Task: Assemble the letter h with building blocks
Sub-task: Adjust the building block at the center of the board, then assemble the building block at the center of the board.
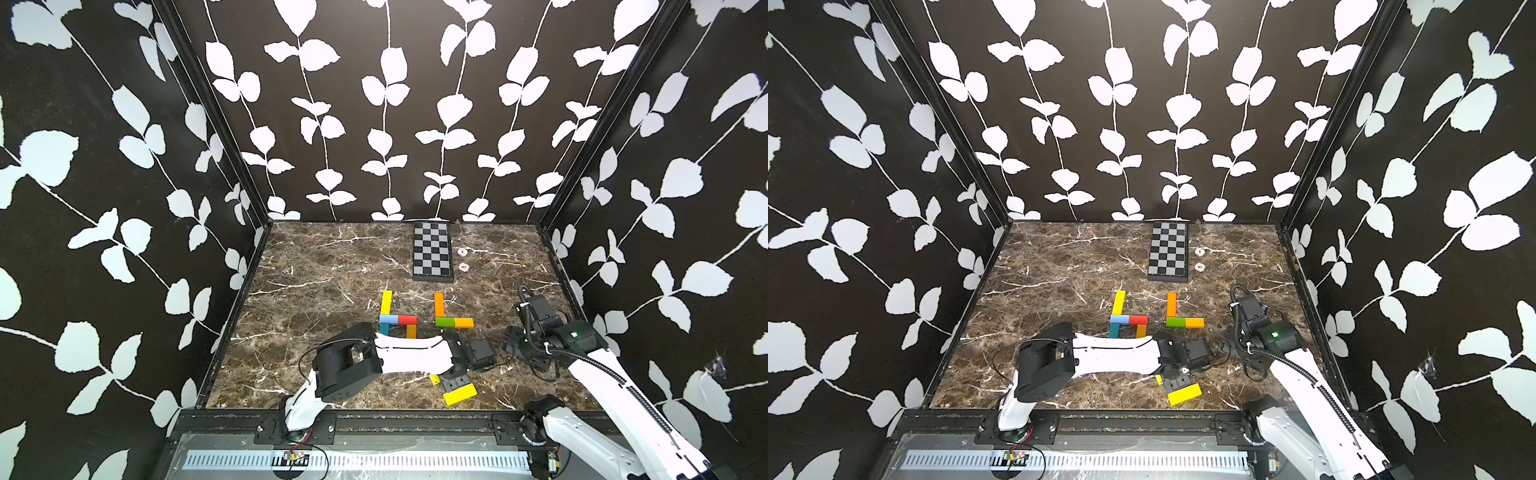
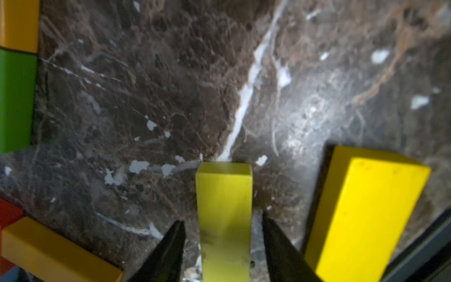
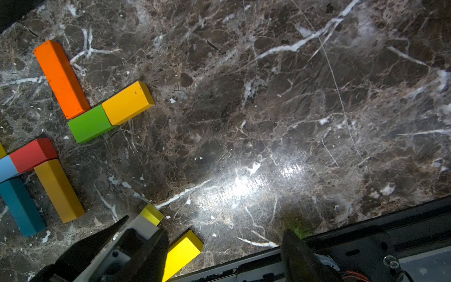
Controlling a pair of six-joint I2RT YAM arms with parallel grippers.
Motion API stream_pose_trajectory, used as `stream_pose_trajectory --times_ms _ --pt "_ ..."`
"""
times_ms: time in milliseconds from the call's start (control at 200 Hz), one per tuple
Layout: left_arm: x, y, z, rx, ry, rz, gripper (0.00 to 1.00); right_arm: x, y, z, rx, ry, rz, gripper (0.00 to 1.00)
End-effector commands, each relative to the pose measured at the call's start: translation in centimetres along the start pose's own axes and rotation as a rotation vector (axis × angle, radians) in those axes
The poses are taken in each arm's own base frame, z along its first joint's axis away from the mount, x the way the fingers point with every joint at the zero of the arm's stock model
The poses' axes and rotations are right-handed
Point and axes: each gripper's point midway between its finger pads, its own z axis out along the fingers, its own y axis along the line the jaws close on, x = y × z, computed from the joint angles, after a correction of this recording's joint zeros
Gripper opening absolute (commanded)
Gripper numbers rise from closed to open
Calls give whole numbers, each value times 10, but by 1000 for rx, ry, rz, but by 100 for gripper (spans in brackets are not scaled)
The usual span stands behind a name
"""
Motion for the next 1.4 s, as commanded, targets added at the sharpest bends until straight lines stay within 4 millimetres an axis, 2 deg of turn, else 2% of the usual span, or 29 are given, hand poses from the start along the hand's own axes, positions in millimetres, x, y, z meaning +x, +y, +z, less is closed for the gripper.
stream_pose_trajectory --times_ms 0,55,230,335,420,570,675,695,765,875,990,1145,1265,1320,1395 --pt "5 8 -1 -11 47 -70 31 -5 -4 -13 13 -29 18 70" --pt "4 15 -2 -13 46 -115 18 -5 -4 -14 13 -31 16 69" --pt "4 41 -5 3 49 -293 3 -6 -5 -17 16 -34 9 69" --pt "1 64 -12 1 26 -434 1 -7 -3 -17 11 -32 6 69" --pt "-6 76 -16 72 -5 -575 0 -7 -2 -17 12 -29 -1 68" --pt "-23 74 -16 195 -51 -695 0 -8 0 -18 8 -23 -12 68" --pt "-21 65 -10 233 -10 -714 0 -9 1 -20 6 -22 -24 68" --pt "-20 64 -8 236 -3 -715 4 -9 1 -20 5 -21 -27 68" --pt "-21 62 -7 249 1 -709 32 -8 1 -20 11 -12 -35 68" --pt "-24 61 -15 262 -30 -706 52 -4 2 -16 15 6 -38 69" --pt "-28 80 -45 203 -110 -715 60 2 10 -10 12 13 -53 71" --pt "-25 130 -125 106 -332 -769 63 13 35 -1 11 11 -99 75" --pt "2 175 -176 -1 -498 -827 66 23 67 13 7 12 -125 76" --pt "16 189 -187 20 -555 -850 69 28 83 20 1 7 -137 76" --pt "39 209 -187 62 -579 -924 70 34 107 29 -16 10 -160 76"
